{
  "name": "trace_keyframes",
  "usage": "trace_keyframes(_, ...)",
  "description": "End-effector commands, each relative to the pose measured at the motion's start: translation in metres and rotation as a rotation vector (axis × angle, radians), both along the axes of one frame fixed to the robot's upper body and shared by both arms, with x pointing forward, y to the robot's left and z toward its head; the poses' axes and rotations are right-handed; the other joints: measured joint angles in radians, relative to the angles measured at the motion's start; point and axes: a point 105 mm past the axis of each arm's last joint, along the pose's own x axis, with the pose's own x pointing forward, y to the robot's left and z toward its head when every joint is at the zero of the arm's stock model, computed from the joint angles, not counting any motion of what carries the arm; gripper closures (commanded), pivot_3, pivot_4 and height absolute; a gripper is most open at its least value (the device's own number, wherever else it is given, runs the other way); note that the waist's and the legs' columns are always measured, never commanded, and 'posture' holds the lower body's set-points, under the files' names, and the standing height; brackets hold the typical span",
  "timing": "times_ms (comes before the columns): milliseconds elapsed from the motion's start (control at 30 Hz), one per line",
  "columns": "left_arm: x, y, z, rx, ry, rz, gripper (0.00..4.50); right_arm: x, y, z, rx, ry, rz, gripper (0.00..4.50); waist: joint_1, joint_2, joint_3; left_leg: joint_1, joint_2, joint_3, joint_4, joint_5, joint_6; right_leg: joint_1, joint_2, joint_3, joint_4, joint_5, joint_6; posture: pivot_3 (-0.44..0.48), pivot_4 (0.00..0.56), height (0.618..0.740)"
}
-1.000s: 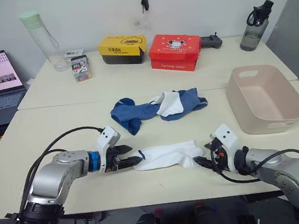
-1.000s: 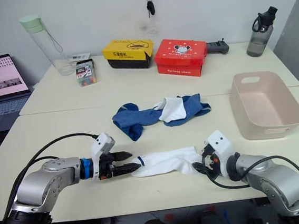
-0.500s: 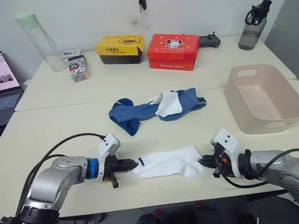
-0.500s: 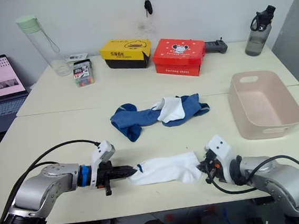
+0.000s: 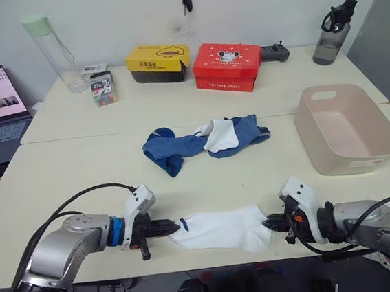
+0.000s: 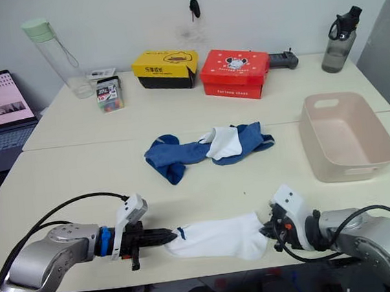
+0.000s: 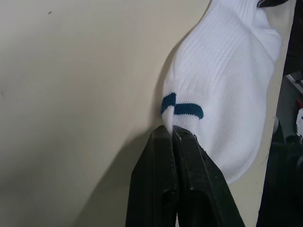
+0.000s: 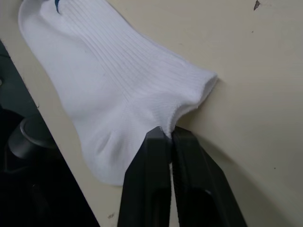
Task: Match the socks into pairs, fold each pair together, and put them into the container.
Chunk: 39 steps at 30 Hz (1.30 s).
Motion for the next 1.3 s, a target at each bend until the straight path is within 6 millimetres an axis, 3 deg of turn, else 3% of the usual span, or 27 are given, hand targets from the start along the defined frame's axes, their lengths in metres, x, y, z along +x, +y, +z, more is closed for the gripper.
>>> trace_keyframes(33,-0.002,0.004,-0.005,0.024,-0.016,0.007,3.9,0.003,-0.001,0.009,0.004,-0.054,0.0,3.14,0.001,0.0,0.0,0.0,0.0,0.0,0.0,0.0,0.0,0.0,0.0,0.0,0.0,0.0,0.0,0.0,0.15,0.74)
trace_keyframes(200,0.007,0.017,0.007,-0.002,-0.065,0.055,2.48,0.004,-0.001,0.02,0.015,-0.111,0.027,1.37,0.0,0.0,0.0,0.001,0.0,0.0,0.0,0.001,0.001,0.001,-0.001,-0.002,0.001,0.0,0.0,0.0,0.15,0.74)
trace_keyframes(333,0.014,0.028,0.026,-0.029,-0.15,0.081,1.31,0.028,0.007,0.046,0.027,-0.331,-0.008,0.0,-0.009,0.0,0.0,0.001,0.0,0.0,-0.001,0.002,0.0,-0.001,-0.001,-0.002,0.003,0.0,-0.001,0.0,0.15,0.74)
trace_keyframes(467,0.012,0.029,0.036,-0.02,-0.177,0.044,0.06,0.043,0.021,0.061,0.01,-0.498,0.051,0.0,-0.008,-0.002,0.001,0.0,0.0,0.0,-0.001,0.003,-0.002,-0.002,-0.001,-0.002,0.003,0.001,-0.001,0.0,0.15,0.74)
trace_keyframes(633,0.018,0.016,0.065,-0.08,-0.299,0.002,0.02,0.087,0.044,0.072,-0.081,-0.744,0.049,0.0,-0.008,-0.004,0.002,-0.001,0.0,0.0,-0.002,0.005,-0.006,-0.003,-0.001,-0.002,0.002,0.001,-0.001,0.0,0.15,0.74)
trace_keyframes(767,0.016,0.01,0.095,-0.174,-0.429,-0.051,0.02,0.118,0.051,0.073,-0.183,-0.87,0.034,0.0,-0.007,-0.005,0.002,-0.001,0.0,0.0,-0.002,0.006,-0.007,-0.003,-0.001,-0.002,0.002,0.001,-0.001,0.0,0.15,0.74)
trace_keyframes(867,0.015,0.013,0.105,-0.199,-0.487,-0.057,0.02,0.136,0.056,0.073,-0.246,-0.94,0.04,0.0,-0.008,-0.005,0.002,-0.001,0.0,0.001,-0.002,0.006,-0.007,-0.005,-0.001,-0.001,0.002,0.001,-0.001,0.0,0.15,0.74)
trace_keyframes(1033,0.016,0.019,0.102,-0.204,-0.492,-0.046,0.02,0.159,0.068,0.065,-0.332,-0.998,0.094,0.0,-0.009,-0.005,0.002,-0.001,0.0,0.002,-0.002,0.006,-0.007,-0.005,0.0,-0.001,0.002,0.001,-0.001,0.0,0.15,0.74)
trace_keyframes(1167,0.013,0.019,0.093,-0.175,-0.492,-0.067,0.02,0.18,0.071,0.07,-0.326,-0.993,0.053,0.0,-0.012,-0.004,0.002,-0.001,0.0,0.002,-0.002,0.006,-0.007,-0.005,0.0,-0.001,0.003,0.001,-0.001,0.0,0.15,0.74)
trace_keyframes(1300,0.013,0.02,0.092,-0.177,-0.495,-0.066,0.02,0.188,0.076,0.066,-0.344,-0.981,0.074,0.0,-0.011,-0.004,0.002,-0.001,0.0,0.002,-0.002,0.006,-0.008,-0.005,0.0,-0.001,0.003,0.001,-0.002,0.0,0.15,0.74)
